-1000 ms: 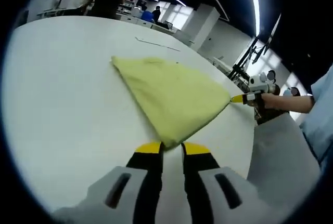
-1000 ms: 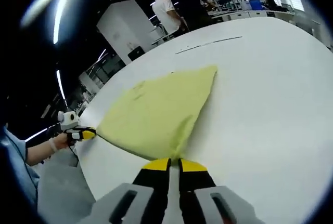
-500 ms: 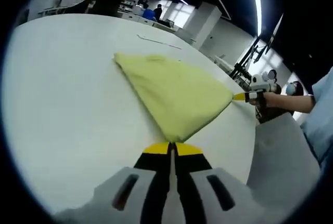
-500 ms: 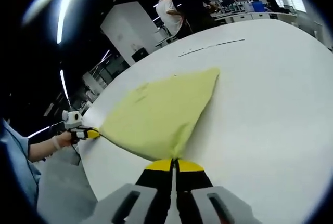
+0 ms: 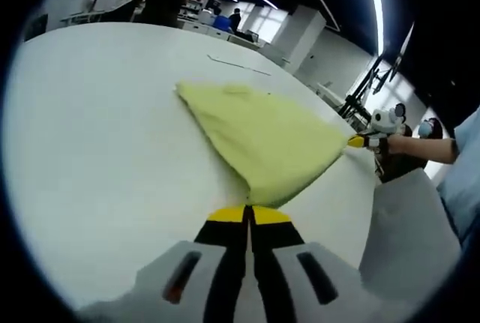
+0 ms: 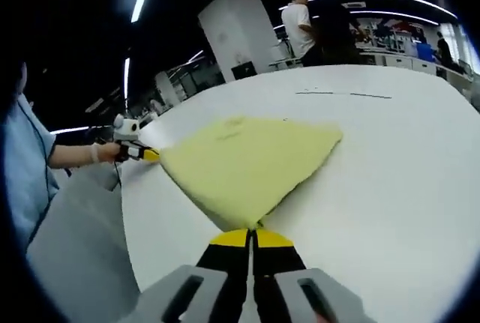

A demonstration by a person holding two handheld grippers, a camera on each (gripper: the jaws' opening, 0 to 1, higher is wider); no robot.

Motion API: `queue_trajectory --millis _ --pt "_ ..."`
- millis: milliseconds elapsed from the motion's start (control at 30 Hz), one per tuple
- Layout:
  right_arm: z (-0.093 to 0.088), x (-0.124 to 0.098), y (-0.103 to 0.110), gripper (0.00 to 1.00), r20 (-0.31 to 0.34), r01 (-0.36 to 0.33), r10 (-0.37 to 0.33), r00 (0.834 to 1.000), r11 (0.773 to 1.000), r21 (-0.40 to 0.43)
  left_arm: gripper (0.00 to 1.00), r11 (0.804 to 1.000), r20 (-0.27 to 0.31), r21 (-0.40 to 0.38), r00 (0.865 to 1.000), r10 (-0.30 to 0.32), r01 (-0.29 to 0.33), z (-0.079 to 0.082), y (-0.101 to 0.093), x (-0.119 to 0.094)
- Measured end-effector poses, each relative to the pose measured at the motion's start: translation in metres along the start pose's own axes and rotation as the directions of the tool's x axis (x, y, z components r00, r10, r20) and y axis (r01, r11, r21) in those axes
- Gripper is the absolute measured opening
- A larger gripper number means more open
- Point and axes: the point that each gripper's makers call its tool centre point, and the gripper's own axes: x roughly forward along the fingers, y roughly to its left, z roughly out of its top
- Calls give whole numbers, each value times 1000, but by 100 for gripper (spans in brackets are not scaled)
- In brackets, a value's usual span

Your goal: Fold the garment on the visible template until the final outline fits inside the template.

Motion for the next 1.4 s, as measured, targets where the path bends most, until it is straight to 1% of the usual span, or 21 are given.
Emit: queue_trajectory --millis 100,167,200,233,267,300,367,500,633,700,800,867,1133,1267,1367,1400 --pt "-2 -3 2 0 -29 -34 31 999 996 -80 0 1000 -1 0 1000 0 0 1 1 0" --pt "-6 -4 5 0 -74 -55 44 996 987 -153 0 1000 -4 4 1000 -2 2 1 -1 -2" --pt "-9 -4 5 0 -100 -62 42 994 978 -198 0 1000 -10 4 1000 -5 5 -1 -2 -3" --pt "-11 -4 6 0 -115 -72 47 992 972 -223 0 1000 -13 10 1000 -6 6 -2 -3 -3" --pt "-14 -3 8 0 -130 -86 56 990 968 -236 0 1000 -19 10 1000 -6 7 -4 -3 -3" --pt "-15 -3 9 0 -129 -87 58 990 969 -232 0 1000 -21 10 1000 -7 7 -5 -4 -3" --pt "-21 -2 8 0 -153 -89 51 987 964 -250 0 1000 -27 11 1000 -10 11 -9 -6 -4" --pt "-26 -1 6 0 -168 -81 39 985 965 -249 0 1000 -37 11 999 -20 21 -16 -11 -5" --pt "-26 -2 0 0 -160 -52 14 987 970 -236 0 999 -44 15 999 -31 31 -22 -18 -7" --pt "-26 -2 -1 0 -158 -46 8 987 970 -239 0 999 -56 20 998 -35 36 -26 -20 -7" --pt "-26 -2 -3 0 -157 -40 4 988 973 -228 0 999 -57 17 998 -35 36 -29 -20 -7" --pt "-27 -2 -3 0 -161 -41 4 987 973 -227 0 999 -51 6 998 -36 37 -29 -20 -7" --pt "-29 -3 -2 0 -166 -36 4 986 980 -194 0 999 -51 14 998 -35 35 -28 -18 -7" --pt "-32 -6 -4 0 -168 -19 -13 986 982 -189 0 999 -51 15 998 -29 29 -27 -18 -7" --pt "-33 -12 -7 0 -153 3 -29 988 987 -163 0 1000 -41 7 999 -19 19 -25 -17 -9" --pt "-31 -15 -8 0 -136 14 -33 990 990 -141 1 1000 -36 8 999 -17 17 -24 -17 -11"
